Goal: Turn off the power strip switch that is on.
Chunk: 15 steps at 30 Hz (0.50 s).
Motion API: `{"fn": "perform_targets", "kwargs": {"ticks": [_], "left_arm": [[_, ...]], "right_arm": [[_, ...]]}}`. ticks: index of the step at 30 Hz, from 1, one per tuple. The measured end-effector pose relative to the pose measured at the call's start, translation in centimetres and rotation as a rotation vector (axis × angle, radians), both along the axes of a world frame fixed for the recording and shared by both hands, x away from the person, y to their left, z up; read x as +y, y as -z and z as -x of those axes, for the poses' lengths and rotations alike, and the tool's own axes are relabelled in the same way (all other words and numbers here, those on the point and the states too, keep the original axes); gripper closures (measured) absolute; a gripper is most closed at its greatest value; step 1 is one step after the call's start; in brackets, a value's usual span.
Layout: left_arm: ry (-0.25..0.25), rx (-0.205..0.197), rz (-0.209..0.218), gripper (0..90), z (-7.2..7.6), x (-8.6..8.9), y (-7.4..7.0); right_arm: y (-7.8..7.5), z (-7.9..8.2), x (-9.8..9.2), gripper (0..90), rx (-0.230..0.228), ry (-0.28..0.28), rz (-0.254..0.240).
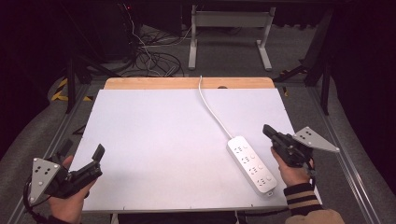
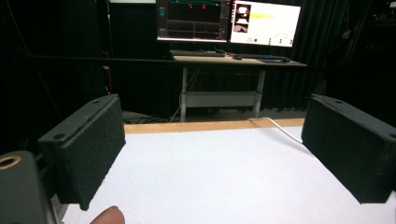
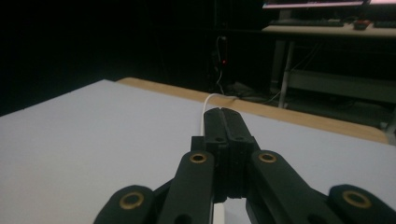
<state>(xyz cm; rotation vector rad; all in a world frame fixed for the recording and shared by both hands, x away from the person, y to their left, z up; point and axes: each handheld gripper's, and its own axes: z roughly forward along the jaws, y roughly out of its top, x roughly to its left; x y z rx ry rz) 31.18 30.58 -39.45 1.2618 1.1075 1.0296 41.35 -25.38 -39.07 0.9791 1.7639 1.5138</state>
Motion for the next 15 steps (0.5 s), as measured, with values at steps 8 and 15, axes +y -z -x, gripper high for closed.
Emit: {"fn": "perform_targets", "kwargs": {"ticks": [8, 15], "left_arm": [[0.007, 0.003, 0.0, 6.5, -0.22, -0.12, 0.06], [0.009, 0.002, -0.005, 6.4, -0.2, -0.15, 0.04]], "right_arm": [[0.21, -0.01, -0.48, 90.0, -0.021, 0.037, 0.009], [0.45, 0.01, -0.25, 87.8, -0.034, 0.031, 0.014]]}}
